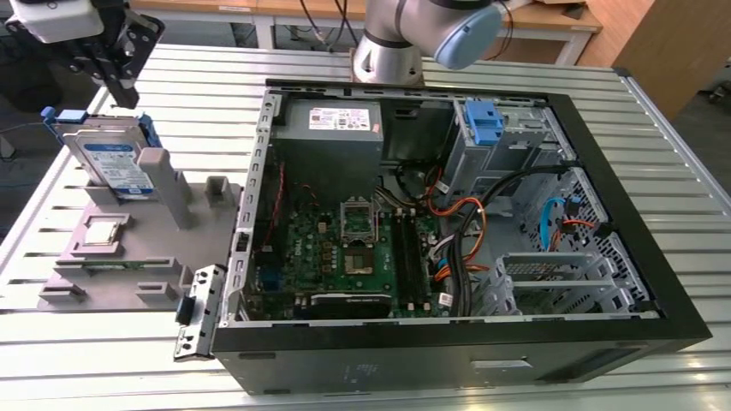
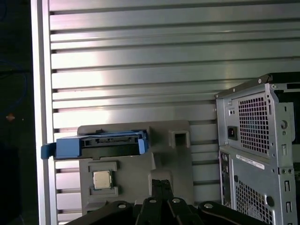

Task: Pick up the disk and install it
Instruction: 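Reach for the disk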

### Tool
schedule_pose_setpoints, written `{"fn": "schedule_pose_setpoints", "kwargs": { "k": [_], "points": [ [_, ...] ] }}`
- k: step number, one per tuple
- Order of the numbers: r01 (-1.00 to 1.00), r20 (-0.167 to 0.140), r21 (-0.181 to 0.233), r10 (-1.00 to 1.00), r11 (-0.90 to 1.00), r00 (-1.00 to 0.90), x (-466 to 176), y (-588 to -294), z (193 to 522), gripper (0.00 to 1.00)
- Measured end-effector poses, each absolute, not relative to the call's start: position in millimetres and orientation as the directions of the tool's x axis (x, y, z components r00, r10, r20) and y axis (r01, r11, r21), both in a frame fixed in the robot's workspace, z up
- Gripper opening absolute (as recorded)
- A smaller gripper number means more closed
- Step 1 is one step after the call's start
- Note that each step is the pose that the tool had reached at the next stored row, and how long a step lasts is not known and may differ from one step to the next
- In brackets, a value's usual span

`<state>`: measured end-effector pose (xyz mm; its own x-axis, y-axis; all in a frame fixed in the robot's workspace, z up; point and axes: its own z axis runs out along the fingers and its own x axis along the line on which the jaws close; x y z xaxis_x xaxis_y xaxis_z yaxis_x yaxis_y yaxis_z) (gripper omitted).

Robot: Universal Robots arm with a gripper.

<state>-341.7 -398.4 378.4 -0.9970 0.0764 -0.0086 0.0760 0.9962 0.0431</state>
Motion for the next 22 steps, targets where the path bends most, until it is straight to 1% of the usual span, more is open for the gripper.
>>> {"fn": "schedule_pose_setpoints", "kwargs": {
  "k": [22],
  "points": [
    [0.081, -0.009, 0.043, 0.081, 0.996, -0.997, -397, -380, 368, 0.11]
  ]
}}
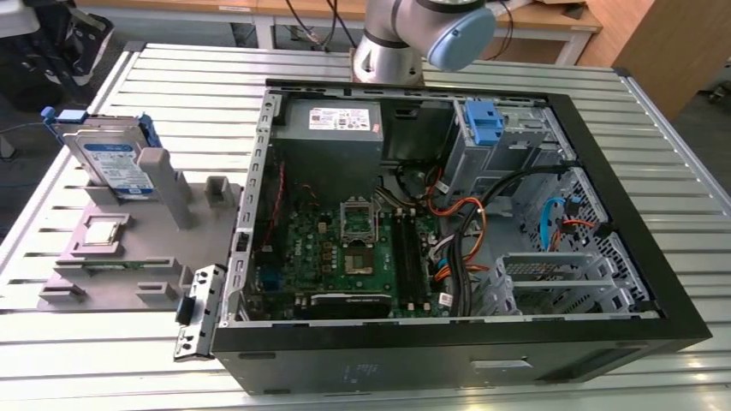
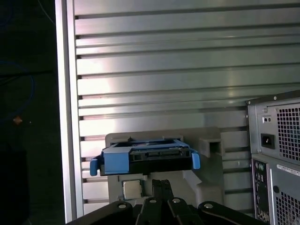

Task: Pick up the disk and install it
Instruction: 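Reach for the disk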

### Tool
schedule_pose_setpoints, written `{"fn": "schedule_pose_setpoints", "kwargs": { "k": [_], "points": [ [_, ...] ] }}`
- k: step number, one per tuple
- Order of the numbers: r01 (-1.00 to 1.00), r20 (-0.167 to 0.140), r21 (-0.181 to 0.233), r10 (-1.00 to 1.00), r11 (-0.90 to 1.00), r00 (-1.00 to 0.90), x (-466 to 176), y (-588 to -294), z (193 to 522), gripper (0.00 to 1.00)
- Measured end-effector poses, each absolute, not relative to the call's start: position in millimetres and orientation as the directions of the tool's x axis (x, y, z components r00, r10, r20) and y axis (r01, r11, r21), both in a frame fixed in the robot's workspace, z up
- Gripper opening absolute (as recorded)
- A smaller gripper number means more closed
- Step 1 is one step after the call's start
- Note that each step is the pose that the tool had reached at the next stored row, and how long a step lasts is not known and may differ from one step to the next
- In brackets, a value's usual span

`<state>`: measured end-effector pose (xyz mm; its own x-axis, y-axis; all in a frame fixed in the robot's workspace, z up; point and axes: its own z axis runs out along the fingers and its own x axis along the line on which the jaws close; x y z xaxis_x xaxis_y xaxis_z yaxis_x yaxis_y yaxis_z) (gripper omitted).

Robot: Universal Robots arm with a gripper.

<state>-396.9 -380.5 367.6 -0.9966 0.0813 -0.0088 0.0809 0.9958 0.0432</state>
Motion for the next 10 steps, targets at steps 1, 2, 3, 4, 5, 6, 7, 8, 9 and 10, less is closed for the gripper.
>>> {"fn": "schedule_pose_setpoints", "kwargs": {
  "k": [1, 2, 3, 4, 5, 6, 7, 8, 9, 10],
  "points": [
    [0.081, -0.009, 0.043, 0.082, 0.996, -0.997, -397.6, -380.2, 367.4, 0.11],
    [0.081, -0.009, 0.043, 0.082, 0.996, -0.997, -397.7, -380.2, 367.4, 0.11],
    [0.081, -0.009, 0.043, 0.081, 0.996, -0.997, -397.7, -380.2, 367.4, 0.11],
    [0.081, -0.009, 0.043, 0.081, 0.996, -0.997, -397.7, -380.2, 367.4, 0.11],
    [0.081, -0.009, 0.043, 0.081, 0.996, -0.997, -397.8, -380.2, 367.5, 0.11],
    [0.081, -0.009, 0.043, 0.081, 0.996, -0.997, -397.8, -380.2, 367.4, 0.11],
    [0.081, -0.008, 0.043, 0.081, 0.996, -0.997, -397.8, -380.2, 367.3, 0.11],
    [0.082, 0.002, 0.042, 0.082, 0.996, -0.997, -397.9, -380.2, 367.0, 0.11],
    [0.082, 0.014, 0.041, 0.082, 0.996, -0.997, -397.9, -380.2, 366.7, 0.11],
    [0.082, 0.019, 0.041, 0.082, 0.996, -0.996, -397.9, -380.2, 366.5, 0.11]
  ]
}}
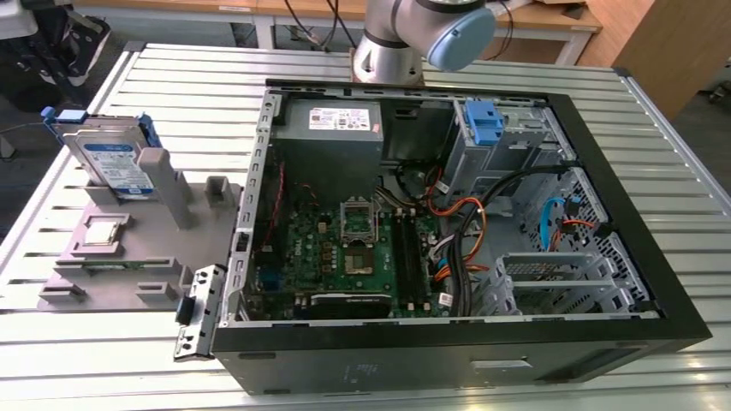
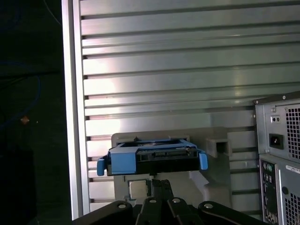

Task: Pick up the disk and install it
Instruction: 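Reach for the disk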

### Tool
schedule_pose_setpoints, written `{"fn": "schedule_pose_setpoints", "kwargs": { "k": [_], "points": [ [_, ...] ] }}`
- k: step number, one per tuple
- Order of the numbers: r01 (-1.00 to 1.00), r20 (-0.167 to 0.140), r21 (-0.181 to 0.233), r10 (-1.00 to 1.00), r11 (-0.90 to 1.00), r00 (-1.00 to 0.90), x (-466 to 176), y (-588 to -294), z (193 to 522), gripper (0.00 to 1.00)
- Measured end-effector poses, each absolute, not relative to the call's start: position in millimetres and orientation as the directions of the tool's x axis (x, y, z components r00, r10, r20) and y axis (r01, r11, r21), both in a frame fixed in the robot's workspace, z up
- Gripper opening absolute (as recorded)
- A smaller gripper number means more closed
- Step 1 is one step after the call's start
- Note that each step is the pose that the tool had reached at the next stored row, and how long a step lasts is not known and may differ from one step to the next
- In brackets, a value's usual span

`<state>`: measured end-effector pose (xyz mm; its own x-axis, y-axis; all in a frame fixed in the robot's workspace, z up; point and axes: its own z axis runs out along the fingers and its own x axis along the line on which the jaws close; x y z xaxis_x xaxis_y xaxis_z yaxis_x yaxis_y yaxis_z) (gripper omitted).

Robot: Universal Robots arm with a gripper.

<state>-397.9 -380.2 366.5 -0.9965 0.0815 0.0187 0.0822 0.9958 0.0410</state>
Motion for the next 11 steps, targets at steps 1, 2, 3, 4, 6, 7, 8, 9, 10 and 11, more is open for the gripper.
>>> {"fn": "schedule_pose_setpoints", "kwargs": {
  "k": [1, 2, 3, 4, 6, 7, 8, 9, 10, 11],
  "points": [
    [0.082, 0.019, 0.041, 0.082, 0.996, -0.996, -397.9, -380.2, 366.5, 0.11],
    [0.082, 0.020, 0.041, 0.082, 0.996, -0.996, -397.9, -380.2, 366.6, 0.11],
    [0.082, 0.020, 0.041, 0.081, 0.996, -0.996, -397.9, -380.3, 366.6, 0.11],
    [0.082, 0.021, 0.041, 0.082, 0.996, -0.996, -397.8, -380.2, 366.6, 0.11],
    [0.082, 0.021, 0.041, 0.081, 0.996, -0.996, -397.9, -380.2, 366.3, 0.11],
    [0.081, 0.021, 0.042, 0.081, 0.996, -0.997, -398.1, -380.2, 365.6, 0.11],
    [0.081, 0.020, 0.042, 0.080, 0.996, -0.997, -398.4, -380.2, 364.6, 0.11],
    [0.079, 0.020, 0.042, 0.078, 0.996, -0.997, -398.5, -380.1, 363.5, 0.11],
    [0.075, 0.020, 0.042, 0.074, 0.996, -0.997, -398.5, -379.9, 362.3, 0.11],
    [0.069, 0.020, 0.042, 0.068, 0.997, -0.997, -398.6, -379.7, 361.0, 0.11]
  ]
}}
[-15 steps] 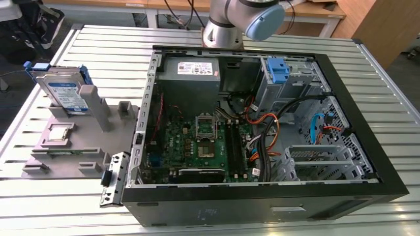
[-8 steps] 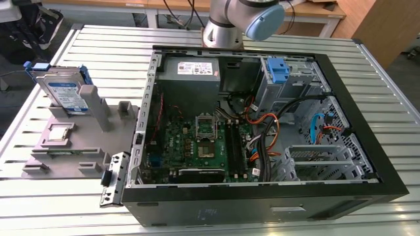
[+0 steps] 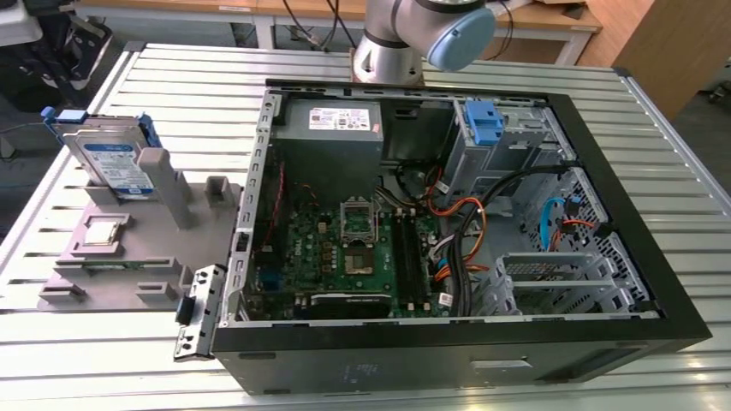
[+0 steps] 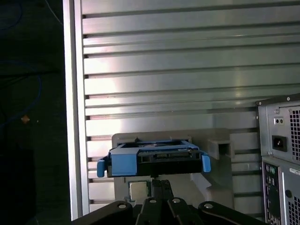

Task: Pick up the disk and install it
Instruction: 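Reach for the disk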

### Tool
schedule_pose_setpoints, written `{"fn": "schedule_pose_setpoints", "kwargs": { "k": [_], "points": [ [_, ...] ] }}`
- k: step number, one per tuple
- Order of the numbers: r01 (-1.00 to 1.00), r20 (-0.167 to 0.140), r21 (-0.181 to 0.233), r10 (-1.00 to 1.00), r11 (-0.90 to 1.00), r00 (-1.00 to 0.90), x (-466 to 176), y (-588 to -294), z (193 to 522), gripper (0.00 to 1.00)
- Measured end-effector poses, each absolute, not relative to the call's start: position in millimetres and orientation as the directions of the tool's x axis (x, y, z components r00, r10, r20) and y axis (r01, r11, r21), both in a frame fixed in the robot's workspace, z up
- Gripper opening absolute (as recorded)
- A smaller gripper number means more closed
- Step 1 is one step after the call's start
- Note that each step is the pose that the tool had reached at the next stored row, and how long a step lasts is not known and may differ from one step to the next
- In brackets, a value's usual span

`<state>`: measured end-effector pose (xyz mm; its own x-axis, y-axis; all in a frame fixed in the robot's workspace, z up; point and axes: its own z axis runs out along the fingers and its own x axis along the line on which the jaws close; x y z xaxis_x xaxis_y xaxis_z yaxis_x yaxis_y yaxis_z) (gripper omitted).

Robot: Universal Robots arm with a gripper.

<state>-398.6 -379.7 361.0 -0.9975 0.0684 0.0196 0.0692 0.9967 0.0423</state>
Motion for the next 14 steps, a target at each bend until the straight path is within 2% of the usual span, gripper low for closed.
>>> {"fn": "schedule_pose_setpoints", "kwargs": {
  "k": [14],
  "points": [
    [0.026, 0.018, 0.043, 0.025, 0.999, -1.000, -398, -371, 348, 0.11]
  ]
}}
